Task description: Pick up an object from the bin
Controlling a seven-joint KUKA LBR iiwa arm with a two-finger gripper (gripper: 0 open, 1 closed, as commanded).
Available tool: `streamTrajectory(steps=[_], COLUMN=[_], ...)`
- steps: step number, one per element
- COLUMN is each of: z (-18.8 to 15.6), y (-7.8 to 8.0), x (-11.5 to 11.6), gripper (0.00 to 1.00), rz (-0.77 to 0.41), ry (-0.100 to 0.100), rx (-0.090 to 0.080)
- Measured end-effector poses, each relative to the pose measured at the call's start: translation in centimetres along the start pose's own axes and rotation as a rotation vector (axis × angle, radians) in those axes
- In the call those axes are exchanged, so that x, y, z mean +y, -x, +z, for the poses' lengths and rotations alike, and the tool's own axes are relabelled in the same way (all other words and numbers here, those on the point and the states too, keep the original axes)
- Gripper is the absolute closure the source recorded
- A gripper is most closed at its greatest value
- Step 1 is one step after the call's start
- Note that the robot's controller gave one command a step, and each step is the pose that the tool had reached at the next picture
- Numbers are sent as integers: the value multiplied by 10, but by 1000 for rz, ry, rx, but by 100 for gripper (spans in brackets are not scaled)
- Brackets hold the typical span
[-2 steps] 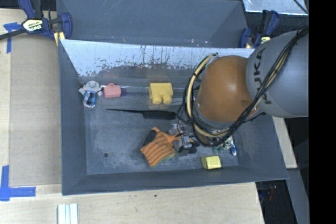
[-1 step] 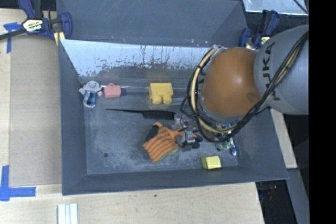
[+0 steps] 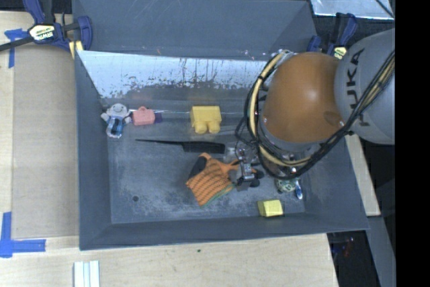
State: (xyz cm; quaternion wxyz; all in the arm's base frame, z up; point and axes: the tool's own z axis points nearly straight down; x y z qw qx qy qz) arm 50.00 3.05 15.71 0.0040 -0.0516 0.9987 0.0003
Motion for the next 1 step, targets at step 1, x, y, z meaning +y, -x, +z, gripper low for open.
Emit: streamTrajectory(steps=[1], z=[-31], y=[2], x=[0], gripper=[100], rz=[1], ry=[0], rx=[-5])
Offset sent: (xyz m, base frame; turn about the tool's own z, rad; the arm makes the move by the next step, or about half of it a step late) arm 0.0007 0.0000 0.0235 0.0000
